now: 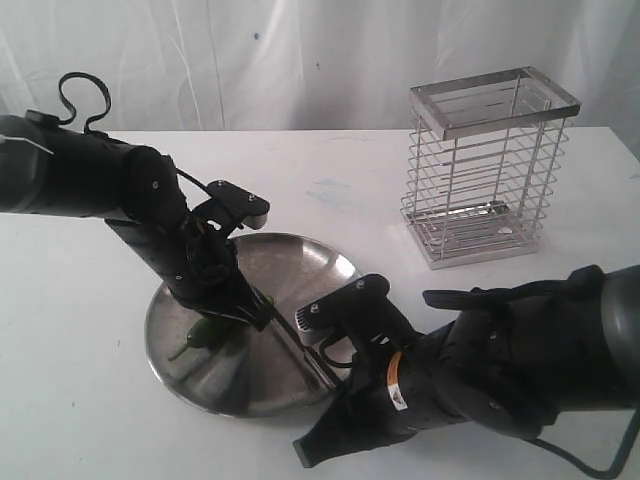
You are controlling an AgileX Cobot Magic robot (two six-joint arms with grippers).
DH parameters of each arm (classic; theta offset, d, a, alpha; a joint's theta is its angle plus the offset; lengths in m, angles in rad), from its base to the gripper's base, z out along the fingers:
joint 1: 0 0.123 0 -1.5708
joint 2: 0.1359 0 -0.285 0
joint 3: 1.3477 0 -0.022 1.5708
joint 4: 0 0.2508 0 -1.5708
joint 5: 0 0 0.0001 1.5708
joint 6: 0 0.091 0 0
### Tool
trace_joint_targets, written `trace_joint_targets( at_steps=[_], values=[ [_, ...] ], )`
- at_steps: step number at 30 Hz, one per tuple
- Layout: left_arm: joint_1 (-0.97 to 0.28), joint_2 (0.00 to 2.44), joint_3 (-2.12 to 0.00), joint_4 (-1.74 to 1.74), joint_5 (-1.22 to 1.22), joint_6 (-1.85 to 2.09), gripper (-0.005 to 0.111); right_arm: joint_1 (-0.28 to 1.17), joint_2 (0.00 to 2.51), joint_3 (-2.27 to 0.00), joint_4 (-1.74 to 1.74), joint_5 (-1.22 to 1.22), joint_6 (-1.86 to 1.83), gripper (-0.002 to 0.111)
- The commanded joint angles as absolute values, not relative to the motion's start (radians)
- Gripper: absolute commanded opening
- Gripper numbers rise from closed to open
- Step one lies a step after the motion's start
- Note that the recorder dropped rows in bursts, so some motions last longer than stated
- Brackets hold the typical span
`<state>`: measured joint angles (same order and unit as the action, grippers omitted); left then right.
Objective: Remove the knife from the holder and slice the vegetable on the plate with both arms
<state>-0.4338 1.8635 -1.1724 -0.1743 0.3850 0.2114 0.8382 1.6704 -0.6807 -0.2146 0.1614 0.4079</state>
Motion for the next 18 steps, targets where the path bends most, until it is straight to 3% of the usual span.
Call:
trace_joint_targets(
  at_steps=[1, 18],
  values=[
    [-0.431, 1.837, -1.165, -0.174, 0.389, 0.2, 0.0, 0.837, 1.649, -0.695, -0.214, 0.187, 0.399, 0.0],
    [-0.431, 1.784, -1.165, -0.185, 0.419, 0.198, 0.0, 0.876, 1.649, -0.711, -0.128, 0.218, 0.399, 0.0]
  ],
)
